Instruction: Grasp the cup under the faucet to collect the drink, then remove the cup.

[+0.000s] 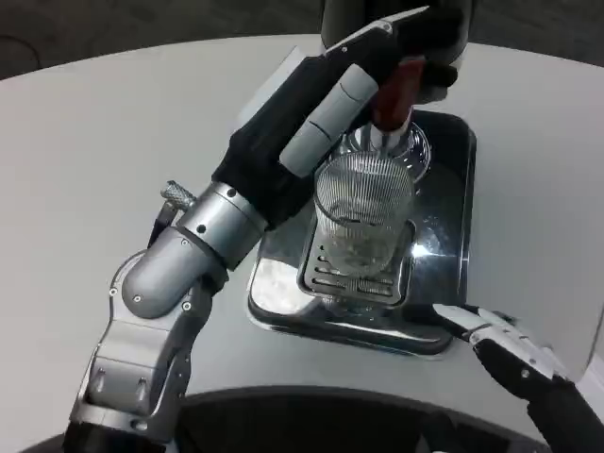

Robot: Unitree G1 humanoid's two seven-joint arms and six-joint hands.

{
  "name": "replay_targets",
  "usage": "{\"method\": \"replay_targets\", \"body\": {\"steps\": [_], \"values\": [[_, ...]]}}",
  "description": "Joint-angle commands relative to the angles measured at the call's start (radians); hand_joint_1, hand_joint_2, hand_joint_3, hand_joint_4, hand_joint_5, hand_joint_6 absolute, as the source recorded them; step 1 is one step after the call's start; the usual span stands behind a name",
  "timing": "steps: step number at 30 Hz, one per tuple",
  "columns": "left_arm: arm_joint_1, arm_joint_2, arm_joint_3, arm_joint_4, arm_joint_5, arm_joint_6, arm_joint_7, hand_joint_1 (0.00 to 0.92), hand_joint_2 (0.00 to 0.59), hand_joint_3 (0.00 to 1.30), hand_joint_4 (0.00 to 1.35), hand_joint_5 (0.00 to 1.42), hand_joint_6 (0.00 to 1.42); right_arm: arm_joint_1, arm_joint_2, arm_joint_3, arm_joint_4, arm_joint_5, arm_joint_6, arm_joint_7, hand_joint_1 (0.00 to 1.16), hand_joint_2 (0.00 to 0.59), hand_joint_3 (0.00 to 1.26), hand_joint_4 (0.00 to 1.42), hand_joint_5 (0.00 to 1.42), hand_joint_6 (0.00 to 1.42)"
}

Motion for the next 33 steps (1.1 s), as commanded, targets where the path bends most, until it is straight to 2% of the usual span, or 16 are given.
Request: {"method": "replay_targets", "body": {"steps": [1,7,14,18,24,33], "values": [[-0.009,0.004,-0.026,0.011,0.019,-0.038,-0.048,0.076,0.104,0.26,0.16,0.27,0.25,0.008,0.006,-0.001,0.002,0.007,-0.004,-0.006,0.63,0.504,0.21,0.16,0.1,0.03],[0.002,0.012,-0.035,0.033,0.049,-0.121,-0.064,0.062,0.107,0.27,0.16,0.25,0.22,0.006,0.007,0.001,0.003,0.008,-0.005,-0.006,0.63,0.504,0.21,0.16,0.1,0.03],[0.0,0.041,-0.019,0.044,0.051,-0.145,-0.079,0.036,0.097,0.28,0.16,0.24,0.21,0.001,0.008,0.005,0.004,0.007,-0.004,-0.004,0.63,0.504,0.21,0.16,0.1,0.03],[-0.012,0.054,-0.002,0.068,0.008,-0.123,-0.126,0.007,0.087,0.25,0.13,0.21,0.18,0.0,0.009,0.008,0.003,0.005,-0.003,-0.005,0.63,0.504,0.21,0.16,0.1,0.03],[-0.123,0.095,0.053,0.208,-0.129,-0.038,-0.31,0.003,0.082,0.17,0.09,0.18,0.13,0.005,0.012,0.007,0.002,0.003,-0.007,-0.007,0.63,0.504,0.21,0.16,0.1,0.03],[-0.229,0.123,0.098,0.345,-0.209,0.046,-0.483,0.0,0.082,0.14,0.05,0.15,0.08,0.01,0.015,0.006,0.0,0.001,-0.009,-0.008,0.63,0.504,0.22,0.16,0.1,0.03]]}}
